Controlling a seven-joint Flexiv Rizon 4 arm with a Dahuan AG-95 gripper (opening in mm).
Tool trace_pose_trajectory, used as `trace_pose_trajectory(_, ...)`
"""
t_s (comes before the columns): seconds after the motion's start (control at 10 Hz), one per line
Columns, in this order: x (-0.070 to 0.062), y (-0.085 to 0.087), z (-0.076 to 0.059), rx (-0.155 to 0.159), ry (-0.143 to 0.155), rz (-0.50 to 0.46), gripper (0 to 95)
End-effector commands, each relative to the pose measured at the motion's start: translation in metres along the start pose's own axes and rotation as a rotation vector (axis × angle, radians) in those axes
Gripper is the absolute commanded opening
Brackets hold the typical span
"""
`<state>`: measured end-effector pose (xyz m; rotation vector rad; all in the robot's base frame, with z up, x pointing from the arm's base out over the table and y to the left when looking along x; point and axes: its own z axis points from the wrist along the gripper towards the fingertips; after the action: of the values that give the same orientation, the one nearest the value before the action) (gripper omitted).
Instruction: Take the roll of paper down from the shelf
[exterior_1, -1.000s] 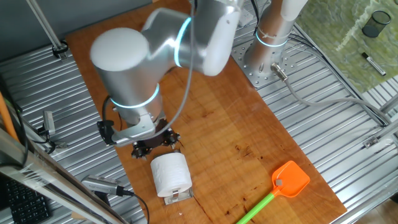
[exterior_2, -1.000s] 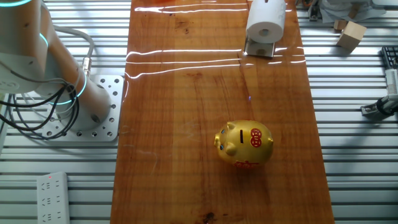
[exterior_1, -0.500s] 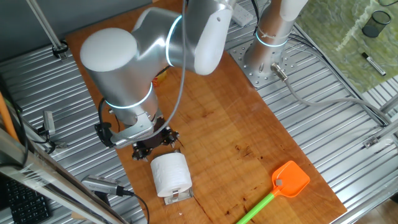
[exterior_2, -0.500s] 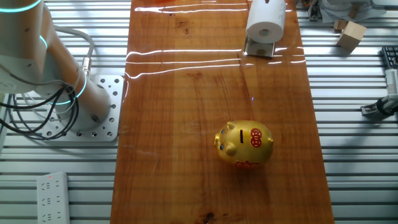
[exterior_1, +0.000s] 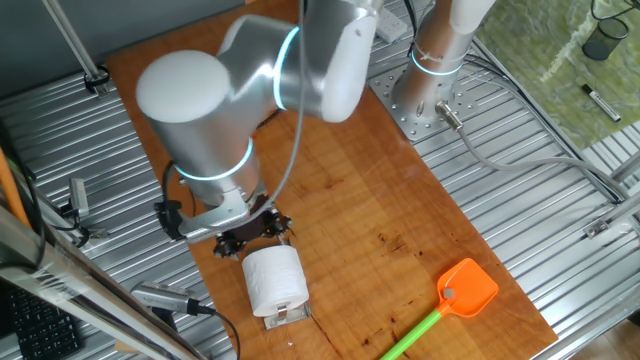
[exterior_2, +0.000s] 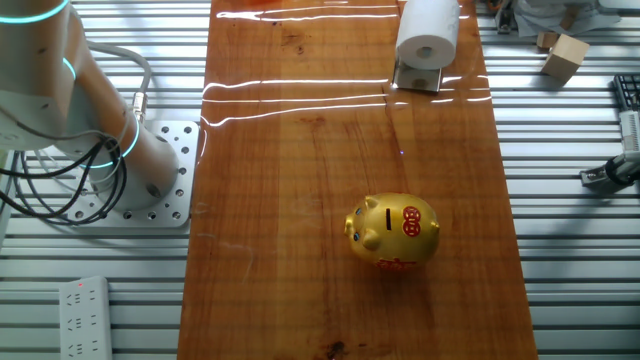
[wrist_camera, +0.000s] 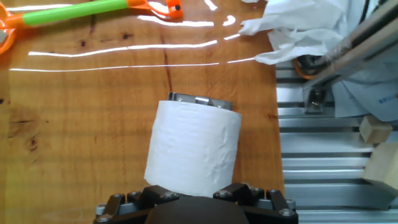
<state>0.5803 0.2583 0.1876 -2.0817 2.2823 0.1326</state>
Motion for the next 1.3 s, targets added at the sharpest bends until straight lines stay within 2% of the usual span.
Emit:
trace_pose_trajectory(0.1,-0.005,0.009,0.008,0.021,0.002,0.014,76.0)
trace_pose_trajectory(0.2,-0.008,0.014,0.011,0.026,0.012,0.037,76.0)
trace_pose_trajectory(0.6,-0.017,0.016,0.017,0.030,0.029,0.058,76.0)
trace_pose_trajectory(1.0,-0.019,0.020,0.024,0.037,0.079,0.088,76.0)
trace_pose_trajectory(1.3,-0.021,0.021,0.030,0.005,0.099,0.098,76.0)
